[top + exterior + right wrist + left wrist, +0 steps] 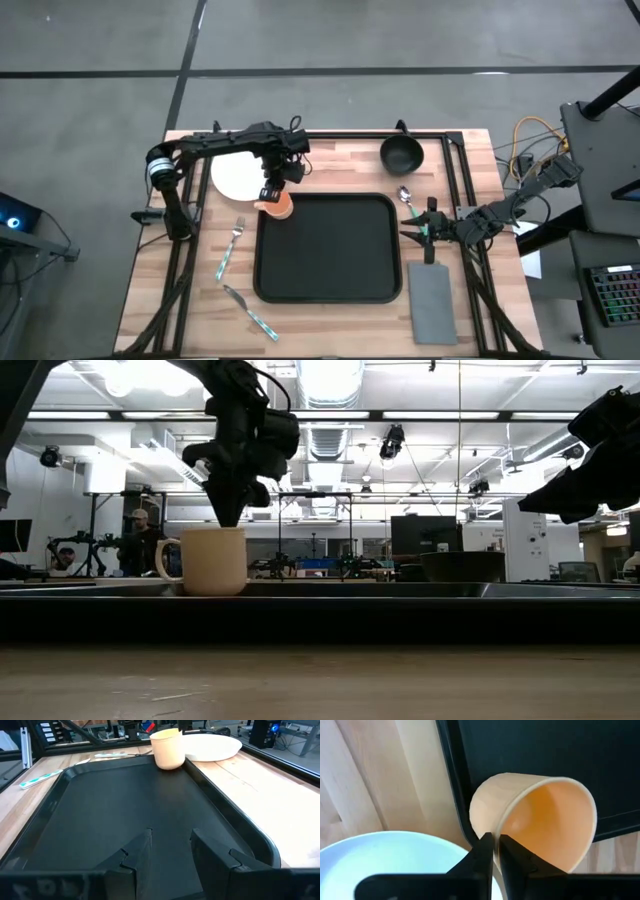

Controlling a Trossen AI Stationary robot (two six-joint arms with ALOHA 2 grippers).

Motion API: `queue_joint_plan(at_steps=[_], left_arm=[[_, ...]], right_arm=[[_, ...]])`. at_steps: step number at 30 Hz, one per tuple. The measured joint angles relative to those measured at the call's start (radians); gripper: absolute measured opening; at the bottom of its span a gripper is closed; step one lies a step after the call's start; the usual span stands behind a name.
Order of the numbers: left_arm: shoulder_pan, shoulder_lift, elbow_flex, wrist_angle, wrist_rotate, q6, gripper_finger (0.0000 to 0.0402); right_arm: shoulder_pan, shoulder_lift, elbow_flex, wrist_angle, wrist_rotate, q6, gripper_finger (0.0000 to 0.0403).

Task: Set up tray
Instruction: Put the orange mug on the top left of the black serving tray, then put the white plate on the black serving tray to the bottom right of the orange mug

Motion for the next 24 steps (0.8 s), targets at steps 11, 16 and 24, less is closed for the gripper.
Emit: queue_joint_plan(at_steps=[11,16,24], left_arm=[[0.000,-0.014,-0.007,-0.006,0.005,-0.022,0.0023],[0.000,-0.017,-0.004,-0.006,0.005,-0.023,0.0023],[0.000,-0.068,-0.001,-0.006,0.005,-0.020,0.0023]], right_arm=[[0.000,0.000,0.000,0.000,0.000,0.001,0.0128],[0.000,0.000,0.000,0.000,0.000,0.002,0.0128],[0.000,0.000,0.000,0.000,0.000,0.001,0.0128]])
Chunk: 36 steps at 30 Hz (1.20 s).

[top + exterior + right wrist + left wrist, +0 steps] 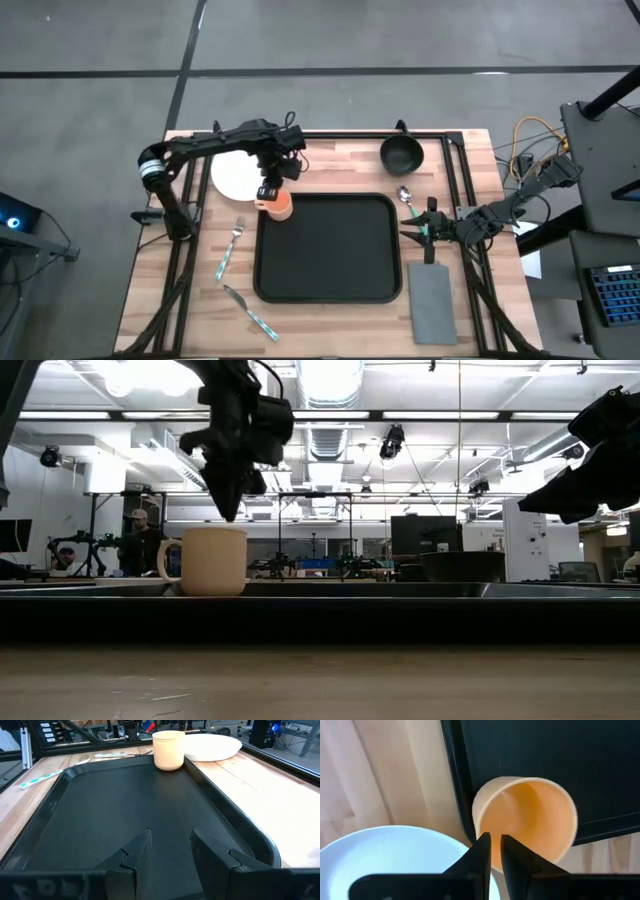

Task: Set up tray
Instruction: Put the white plate on the black serving tray to the bottom right of the orange mug

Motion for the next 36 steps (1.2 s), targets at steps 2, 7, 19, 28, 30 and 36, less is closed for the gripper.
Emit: queue_joint_plan(at_steps=[2,7,19,28,30,36], left_arm=[[0.000,-0.026,0.000,-0.002,0.000,-0.006,0.0023],[0.010,-0.115,-0.004,-0.093,-0.056,-0.166,0.0023],[0.039,-0.558,-0.351,-0.141,-0.081,-0.270,0.0023],[0.039,-0.790,-0.688,0.079,-0.069,-0.420,0.0025],[0.039,-0.787,-0.711,0.091,-0.069,-0.444,0.0032],[0.039,-0.731,-0.699,0.146,-0.122,-0.489,0.0070]], right_arm=[[0.000,0.000,0.000,0.000,0.000,-0.001,0.0128],[0.000,0.001,0.000,0.000,0.000,0.003,0.0128],[0.000,0.052,0.000,-0.001,-0.001,0.011,0.0128],[0.000,0.093,0.000,0.000,-0.001,0.033,0.0128],[0.000,0.093,0.000,0.000,-0.001,0.037,0.0128],[0.000,0.091,0.000,0.000,-0.001,0.029,0.0128]])
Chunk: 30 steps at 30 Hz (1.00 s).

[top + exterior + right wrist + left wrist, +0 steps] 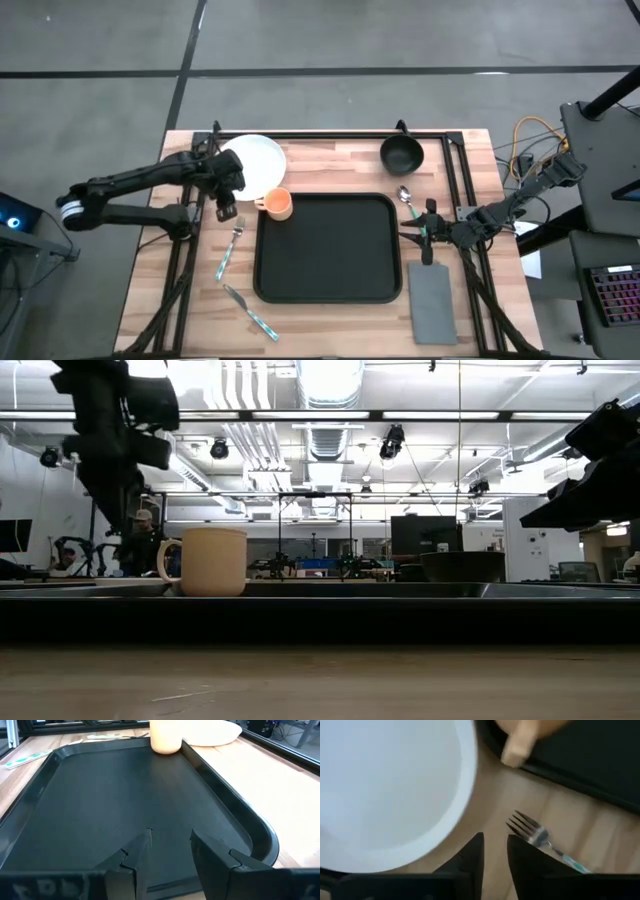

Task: Set up tray
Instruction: Put the white plate on the black serving tray to the bottom right of the orange mug

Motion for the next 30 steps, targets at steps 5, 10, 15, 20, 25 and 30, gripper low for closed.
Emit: queue_joint_plan(at_steps=[5,10,15,20,25,30], left_arm=[[0.000,0.071,0.004,0.082,-0.005,-0.030,0.0080],[0.002,0.139,-0.004,0.092,-0.072,-0.073,0.0081],[0.006,0.174,-0.016,0.177,-0.157,-0.118,0.0081],[0.065,0.180,0.042,0.345,-0.275,-0.194,0.0081],[0.117,0.226,0.131,0.470,-0.278,-0.358,0.0081],[0.130,0.365,0.232,0.482,-0.375,-0.469,0.0081]], right_arm=[[0.000,0.000,0.000,0.000,0.000,-0.024,0.0128],[0.000,0.000,0.000,0.000,0.000,-0.031,0.0128],[0.000,0.000,0.000,0.000,0.000,-0.033,0.0128],[0.000,0.000,0.000,0.000,0.000,-0.030,0.0128],[0.000,0.000,0.000,0.000,0.000,-0.026,0.0128],[0.000,0.000,0.000,0.000,0.000,-0.026,0.0128]])
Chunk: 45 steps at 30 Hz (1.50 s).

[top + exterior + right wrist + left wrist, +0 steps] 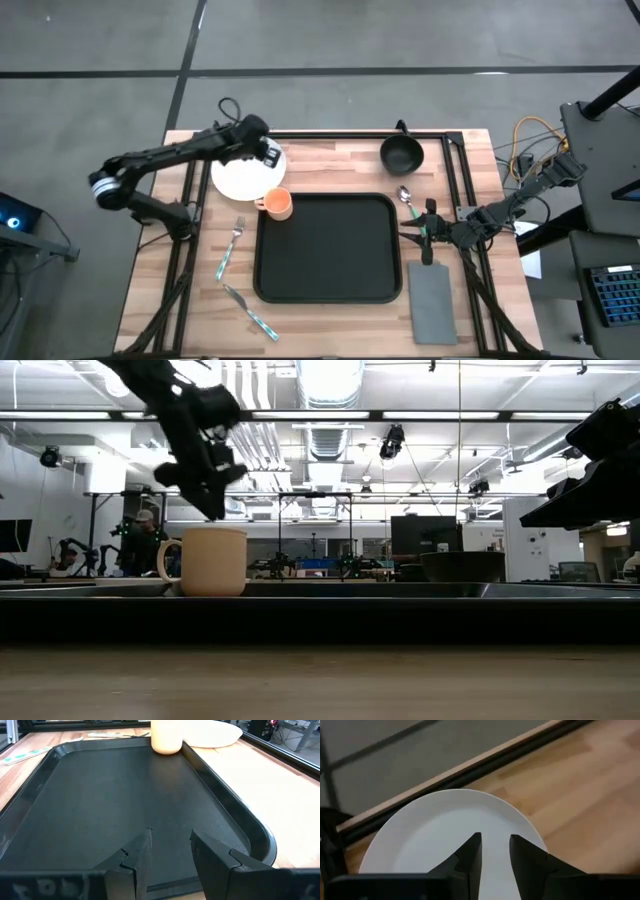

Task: Set up tray
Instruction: Put the white plate on the black serving tray to the bottom right of the orange mug

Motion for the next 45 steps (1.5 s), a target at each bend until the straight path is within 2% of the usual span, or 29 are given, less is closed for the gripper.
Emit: queue_joint_plan(at_steps=[3,9,17,22,31,36,40,45], left_arm=[[0.010,0.116,0.076,-0.046,-0.003,-0.022,0.0081],[0.025,0.335,0.247,-0.179,0.005,-0.198,0.0081],[0.016,0.497,0.372,-0.245,0.066,-0.273,0.0081],[0.006,0.527,0.372,-0.233,0.088,-0.330,0.0081],[-0.032,0.526,0.370,-0.170,0.096,-0.338,0.0081],[0.009,0.513,0.365,-0.292,0.092,-0.297,0.0081],[0.057,0.462,0.332,-0.306,0.074,-0.188,0.0081],[0.129,0.422,0.306,-0.275,0.069,0.062,0.0081]], right_arm=[[0.000,0.000,0.000,0.000,0.000,0.000,0.0128],[0.000,0.000,0.000,0.002,0.000,0.020,0.0128],[0.000,0.000,0.000,0.001,-0.002,0.026,0.0128],[0.000,0.000,0.000,0.001,-0.006,0.027,0.0128],[0.000,0.000,0.000,0.001,-0.009,0.024,0.0128],[0.000,0.000,0.000,0.000,-0.009,0.050,0.0128],[0.000,0.000,0.000,0.000,-0.010,0.050,0.0128],[0.000,0.000,0.000,0.000,-0.013,0.053,0.0128]])
